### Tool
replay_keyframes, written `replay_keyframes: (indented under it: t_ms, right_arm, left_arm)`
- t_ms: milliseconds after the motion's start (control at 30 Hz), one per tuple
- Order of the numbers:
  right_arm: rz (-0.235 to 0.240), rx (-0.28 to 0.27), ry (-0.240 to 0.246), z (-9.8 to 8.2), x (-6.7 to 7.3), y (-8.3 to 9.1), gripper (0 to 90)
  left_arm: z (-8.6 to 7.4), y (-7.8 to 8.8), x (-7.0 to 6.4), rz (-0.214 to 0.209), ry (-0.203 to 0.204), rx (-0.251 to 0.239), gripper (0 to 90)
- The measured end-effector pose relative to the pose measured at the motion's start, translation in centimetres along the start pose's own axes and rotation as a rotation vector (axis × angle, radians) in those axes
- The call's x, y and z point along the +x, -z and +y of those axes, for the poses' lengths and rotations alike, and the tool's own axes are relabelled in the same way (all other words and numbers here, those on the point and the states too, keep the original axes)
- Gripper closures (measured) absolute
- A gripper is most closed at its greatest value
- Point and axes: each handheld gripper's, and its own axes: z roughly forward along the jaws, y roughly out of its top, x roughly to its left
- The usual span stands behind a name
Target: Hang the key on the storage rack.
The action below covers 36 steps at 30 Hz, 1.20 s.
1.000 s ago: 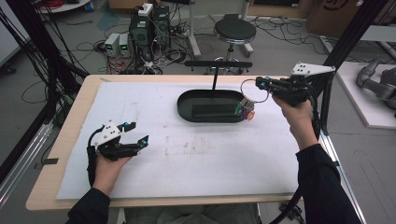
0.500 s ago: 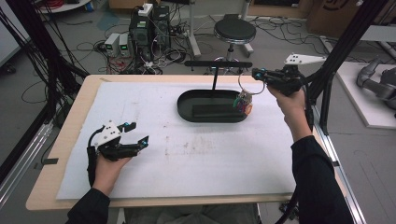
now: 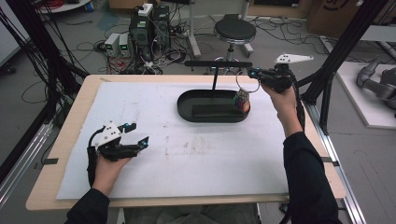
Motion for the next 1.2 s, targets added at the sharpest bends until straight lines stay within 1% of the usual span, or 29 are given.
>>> replay_keyframes:
  t_ms: [133, 167, 367, 500, 633, 767, 933, 1100, 1200]
  right_arm:
    - [-0.015, -0.012, -0.014, -0.2, -0.6, -0.5, 87.7]
    - [-0.014, -0.011, -0.024, -0.2, -0.7, -0.6, 87.7]
    - [-0.049, -0.004, -0.038, -0.6, -1.4, -1.3, 87.7]
    - [-0.066, -0.015, -0.065, -0.9, -1.9, -1.3, 87.7]
    - [-0.079, -0.016, -0.077, -1.1, -2.4, -1.3, 87.7]
    - [-0.085, -0.014, -0.087, -1.3, -2.6, -1.5, 87.6]
    - [-0.089, 0.0, -0.088, -1.5, -2.6, -2.0, 87.6]
    - [-0.097, -0.004, -0.117, -1.8, -3.1, -2.3, 87.6]
    - [-0.108, 0.003, -0.119, -1.9, -3.2, -2.4, 87.6]
  left_arm:
    - [-0.1, 0.1, 0.1, 0.002, 0.005, -0.003, 26.3]
    - [-0.1, 0.1, 0.1, 0.0, 0.004, -0.003, 26.3]
    - [-0.1, 0.1, 0.1, 0.0, 0.004, -0.001, 26.3]
    - [-0.2, 0.2, 0.1, 0.002, 0.0, 0.002, 26.3]
    - [-0.2, 0.2, 0.1, 0.001, -0.002, 0.003, 26.3]
    - [-0.2, 0.3, 0.1, 0.003, -0.006, 0.004, 26.3]
    - [-0.2, 0.3, 0.0, 0.003, -0.005, 0.004, 26.3]
    - [-0.3, 0.3, 0.0, 0.004, -0.007, 0.007, 26.3]
    - [-0.3, 0.4, 0.1, 0.004, -0.007, 0.011, 26.3]
